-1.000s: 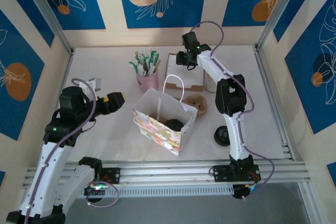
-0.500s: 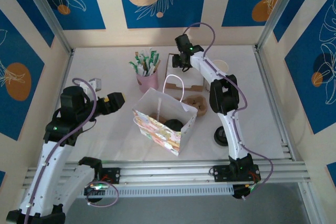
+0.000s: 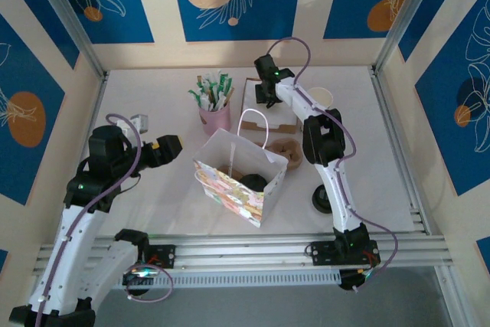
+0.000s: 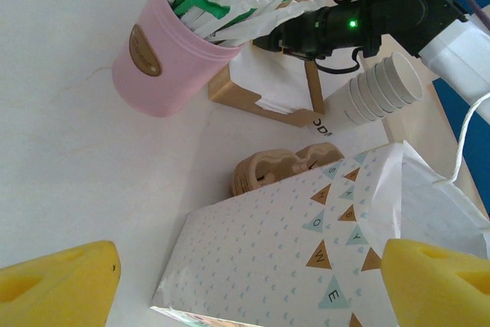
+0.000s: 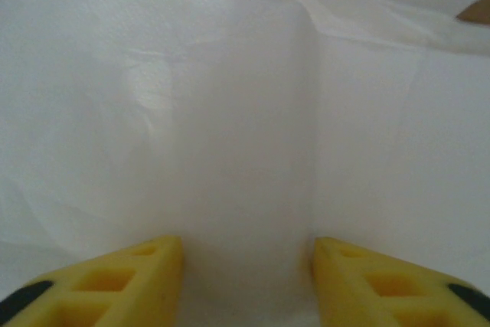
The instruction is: Pack the takeout coffee
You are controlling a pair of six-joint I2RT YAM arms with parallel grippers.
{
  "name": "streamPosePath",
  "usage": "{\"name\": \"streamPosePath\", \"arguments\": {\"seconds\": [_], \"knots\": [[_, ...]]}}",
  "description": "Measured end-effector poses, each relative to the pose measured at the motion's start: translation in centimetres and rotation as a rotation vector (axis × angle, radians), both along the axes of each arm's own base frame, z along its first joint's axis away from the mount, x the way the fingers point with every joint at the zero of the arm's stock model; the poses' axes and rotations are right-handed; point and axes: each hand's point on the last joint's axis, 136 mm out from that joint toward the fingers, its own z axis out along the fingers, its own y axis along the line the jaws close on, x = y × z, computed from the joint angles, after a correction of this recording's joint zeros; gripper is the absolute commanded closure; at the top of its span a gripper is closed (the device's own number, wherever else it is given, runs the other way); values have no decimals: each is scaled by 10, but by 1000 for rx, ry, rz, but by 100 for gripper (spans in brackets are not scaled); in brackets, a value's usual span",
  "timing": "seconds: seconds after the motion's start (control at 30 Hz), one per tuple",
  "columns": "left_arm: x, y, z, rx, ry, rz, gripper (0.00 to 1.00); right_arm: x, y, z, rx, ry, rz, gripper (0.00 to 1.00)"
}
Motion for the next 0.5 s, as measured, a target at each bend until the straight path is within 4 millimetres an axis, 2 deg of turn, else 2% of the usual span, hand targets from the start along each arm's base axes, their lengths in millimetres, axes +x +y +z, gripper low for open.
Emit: {"name": "streamPosePath", "arguments": {"seconds": [0.17,0.4,0.43,0.5], "knots": [[0,0,0,0,0,0,12,-1,0,-5,-2,11,-5,81],[0,0,1,0,-1,0,12,2,1,3,1,-5,-3,92],[0,0,1,0,-2,0,12,2,0,4,2,-6,-3,97],[0,0,2,-1,-4,0,12,2,0,8,7,-10,-7,100]]}}
